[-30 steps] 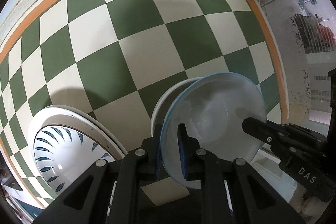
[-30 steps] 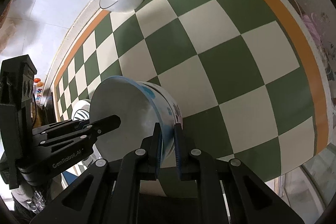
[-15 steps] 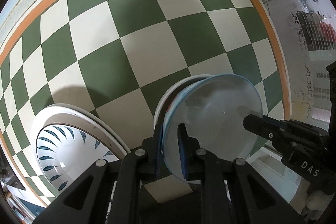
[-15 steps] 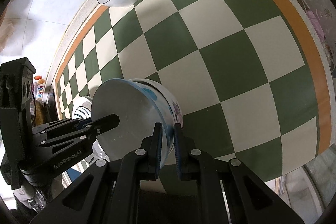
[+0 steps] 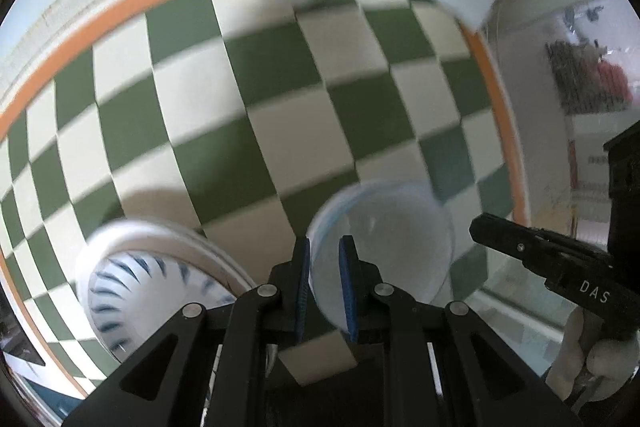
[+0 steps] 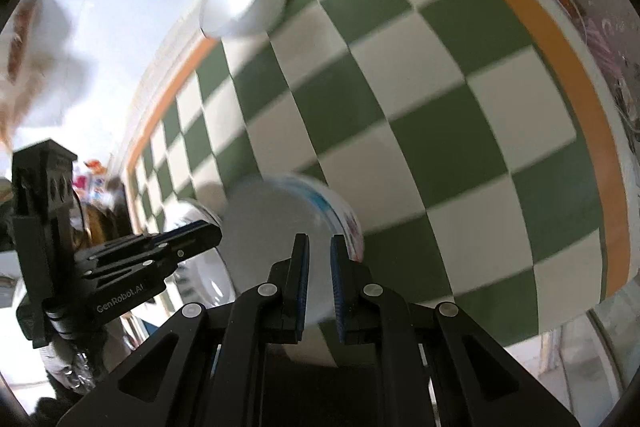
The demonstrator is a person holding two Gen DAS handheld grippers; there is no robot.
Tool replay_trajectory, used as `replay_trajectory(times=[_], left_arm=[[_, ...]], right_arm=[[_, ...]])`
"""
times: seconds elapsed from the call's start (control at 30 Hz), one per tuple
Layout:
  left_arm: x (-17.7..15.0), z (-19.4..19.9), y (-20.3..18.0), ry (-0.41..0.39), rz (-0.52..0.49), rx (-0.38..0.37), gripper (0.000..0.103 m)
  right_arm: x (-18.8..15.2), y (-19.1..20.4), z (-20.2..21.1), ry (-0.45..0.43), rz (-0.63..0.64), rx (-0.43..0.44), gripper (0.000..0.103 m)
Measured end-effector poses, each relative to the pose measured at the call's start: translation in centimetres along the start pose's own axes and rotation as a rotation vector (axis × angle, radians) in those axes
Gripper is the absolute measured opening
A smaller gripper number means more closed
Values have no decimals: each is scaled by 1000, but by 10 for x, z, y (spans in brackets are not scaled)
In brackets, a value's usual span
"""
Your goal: Organize plates and bowls
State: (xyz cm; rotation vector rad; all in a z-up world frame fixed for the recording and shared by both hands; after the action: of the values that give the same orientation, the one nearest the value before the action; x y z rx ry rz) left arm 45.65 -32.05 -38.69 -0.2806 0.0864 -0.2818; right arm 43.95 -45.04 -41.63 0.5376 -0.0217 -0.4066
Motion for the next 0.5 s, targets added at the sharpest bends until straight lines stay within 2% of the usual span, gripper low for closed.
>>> replay_trajectory(times=[0.07, 0.2, 0.3, 0.4, 0.5], left_arm=[[24, 15, 7, -45, 18, -2, 14], [77, 32, 28, -99, 57, 5, 18], [119, 35, 49, -133, 112, 7, 18], [156, 27, 66, -137, 150, 7, 18], [177, 12, 76, -121, 173, 9, 18]], right_arm=[[19, 8, 7, -30, -2, 21, 18], [67, 29, 13, -95, 8, 47, 41], [110, 47, 4, -127, 20, 65, 42], [148, 58, -12, -144, 36, 30, 42], [178, 65, -31, -153, 42, -1, 42]])
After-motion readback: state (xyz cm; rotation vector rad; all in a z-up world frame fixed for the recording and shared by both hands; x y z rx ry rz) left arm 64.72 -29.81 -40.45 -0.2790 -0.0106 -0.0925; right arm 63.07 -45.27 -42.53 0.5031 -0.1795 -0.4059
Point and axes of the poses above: each gripper's, at about its wrist camera, not at the fingertips, and z roughly against the way its jaws point, y to its left, x to its top, the point moved 10 cm from there along -z, roughly the way its jaws point, and after that the axes turned 1 degree about -x, right-handed, at the moved point
